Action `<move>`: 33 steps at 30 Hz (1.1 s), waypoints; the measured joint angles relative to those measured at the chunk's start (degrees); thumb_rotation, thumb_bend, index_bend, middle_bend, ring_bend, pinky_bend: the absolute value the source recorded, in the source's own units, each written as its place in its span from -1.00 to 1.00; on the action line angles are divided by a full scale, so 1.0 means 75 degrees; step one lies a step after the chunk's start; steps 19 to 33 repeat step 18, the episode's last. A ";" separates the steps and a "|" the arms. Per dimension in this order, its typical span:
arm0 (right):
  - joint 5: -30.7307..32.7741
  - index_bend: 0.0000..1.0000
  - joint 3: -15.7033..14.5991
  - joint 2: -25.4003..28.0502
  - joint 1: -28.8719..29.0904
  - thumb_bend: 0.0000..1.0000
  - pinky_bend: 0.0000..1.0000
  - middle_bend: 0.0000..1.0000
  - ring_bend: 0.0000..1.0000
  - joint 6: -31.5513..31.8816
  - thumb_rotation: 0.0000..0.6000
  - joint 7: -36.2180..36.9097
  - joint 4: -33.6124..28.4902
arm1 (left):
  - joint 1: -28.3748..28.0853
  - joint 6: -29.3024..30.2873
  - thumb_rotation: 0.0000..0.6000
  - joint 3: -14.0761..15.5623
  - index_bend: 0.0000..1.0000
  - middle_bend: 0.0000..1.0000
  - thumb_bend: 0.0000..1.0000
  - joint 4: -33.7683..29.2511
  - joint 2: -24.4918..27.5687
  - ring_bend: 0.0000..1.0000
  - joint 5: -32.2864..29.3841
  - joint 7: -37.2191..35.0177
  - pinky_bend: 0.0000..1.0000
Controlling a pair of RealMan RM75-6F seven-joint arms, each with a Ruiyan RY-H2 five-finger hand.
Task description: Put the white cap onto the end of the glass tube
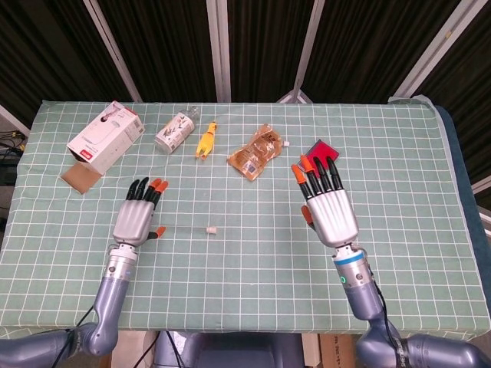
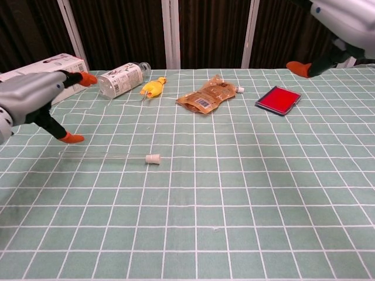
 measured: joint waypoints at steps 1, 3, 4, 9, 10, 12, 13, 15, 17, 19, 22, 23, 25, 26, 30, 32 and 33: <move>0.0043 -1.00 -0.0049 0.0096 -0.0117 -0.27 -1.00 -1.00 -1.00 0.0044 1.00 0.0088 -0.0129 | 0.0071 0.0085 1.00 0.0043 -0.77 -0.85 -0.57 -0.0122 0.0165 -1.00 0.0142 -0.0116 -1.00; 0.0171 -1.00 -0.0175 0.0361 -0.0408 -0.27 -1.00 -1.00 -1.00 0.0143 1.00 0.0365 -0.0412 | 0.0269 0.0307 1.00 0.0172 -0.78 -0.87 -0.57 -0.0395 0.0589 -1.00 0.0514 -0.0410 -1.00; 0.0219 -1.00 -0.0237 0.0476 -0.0533 -0.27 -1.00 -1.00 -1.00 0.0180 1.00 0.0509 -0.0513 | 0.0370 0.0422 1.00 0.0241 -0.78 -0.88 -0.56 -0.0505 0.0783 -1.00 0.0691 -0.0556 -1.00; 0.0394 -1.00 -0.0705 0.1217 -0.1342 -0.27 -1.00 -1.00 -1.00 0.0430 1.00 0.1455 -0.0905 | 0.1061 0.1147 1.00 0.0748 -0.79 -0.89 -0.56 -0.0898 0.1879 -1.00 0.1733 -0.1649 -1.00; 0.0394 -1.00 -0.0806 0.1335 -0.1491 -0.27 -1.00 -1.00 -1.00 0.0488 1.00 0.1625 -0.0931 | 0.1200 0.1301 1.00 0.0849 -0.80 -0.90 -0.56 -0.0918 0.2049 -1.00 0.1912 -0.1879 -1.00; 0.0368 -1.00 -0.1051 0.1588 -0.1842 -0.27 -1.00 -1.00 -1.00 0.0635 1.00 0.2010 -0.0944 | 0.1554 0.1696 1.00 0.1102 -0.80 -0.91 -0.56 -0.0923 0.2405 -1.00 0.2304 -0.2424 -1.00; 0.0344 -1.00 -0.1146 0.1676 -0.1979 -0.27 -1.00 -1.00 -1.00 0.0702 1.00 0.2169 -0.0928 | 0.1726 0.1885 1.00 0.1222 -0.80 -0.91 -0.57 -0.0908 0.2544 -1.00 0.2459 -0.2643 -1.00; 0.0292 -1.00 -0.1323 0.1828 -0.2284 -0.27 -1.00 -1.00 -1.00 0.0871 1.00 0.2523 -0.0832 | 0.2150 0.2319 1.00 0.1533 -0.80 -0.91 -0.57 -0.0806 0.2838 -1.00 0.2783 -0.3047 -1.00; 0.0264 -1.00 -0.1424 0.1902 -0.2529 -0.27 -1.00 -1.00 -1.00 0.1033 1.00 0.2801 -0.0677 | 0.2545 0.2691 1.00 0.1826 -0.81 -0.91 -0.57 -0.0597 0.3052 -1.00 0.2990 -0.3338 -1.00; 0.0250 -1.00 -0.1469 0.1928 -0.2667 -0.27 -1.00 -1.00 -1.00 0.1138 1.00 0.2954 -0.0545 | 0.2689 0.2820 1.00 0.1907 -0.81 -0.91 -0.57 -0.0490 0.3112 -1.00 0.3039 -0.3461 -1.00; 0.0250 -1.00 -0.1469 0.1928 -0.2667 -0.27 -1.00 -1.00 -1.00 0.1138 1.00 0.2954 -0.0545 | 0.2689 0.2820 1.00 0.1907 -0.81 -0.91 -0.57 -0.0490 0.3112 -1.00 0.3039 -0.3461 -1.00; 0.0250 -1.00 -0.1469 0.1928 -0.2667 -0.27 -1.00 -1.00 -1.00 0.1138 1.00 0.2954 -0.0545 | 0.2689 0.2820 1.00 0.1907 -0.81 -0.91 -0.57 -0.0490 0.3112 -1.00 0.3039 -0.3461 -1.00; 0.0250 -1.00 -0.1469 0.1928 -0.2667 -0.27 -1.00 -1.00 -1.00 0.1138 1.00 0.2954 -0.0545 | 0.2689 0.2820 1.00 0.1907 -0.81 -0.91 -0.57 -0.0490 0.3112 -1.00 0.3039 -0.3461 -1.00; 0.0250 -1.00 -0.1469 0.1928 -0.2667 -0.27 -1.00 -1.00 -1.00 0.1138 1.00 0.2954 -0.0545 | 0.2689 0.2820 1.00 0.1907 -0.81 -0.91 -0.57 -0.0490 0.3112 -1.00 0.3039 -0.3461 -1.00; 0.0250 -1.00 -0.1469 0.1928 -0.2667 -0.27 -1.00 -1.00 -1.00 0.1138 1.00 0.2954 -0.0545 | 0.2689 0.2820 1.00 0.1907 -0.81 -0.91 -0.57 -0.0490 0.3112 -1.00 0.3039 -0.3461 -1.00; 0.0250 -1.00 -0.1469 0.1928 -0.2667 -0.27 -1.00 -1.00 -1.00 0.1138 1.00 0.2954 -0.0545 | 0.2689 0.2820 1.00 0.1907 -0.81 -0.91 -0.57 -0.0490 0.3112 -1.00 0.3039 -0.3461 -1.00; 0.0250 -1.00 -0.1469 0.1928 -0.2667 -0.27 -1.00 -1.00 -1.00 0.1138 1.00 0.2954 -0.0545 | 0.2689 0.2820 1.00 0.1907 -0.81 -0.91 -0.57 -0.0490 0.3112 -1.00 0.3039 -0.3461 -1.00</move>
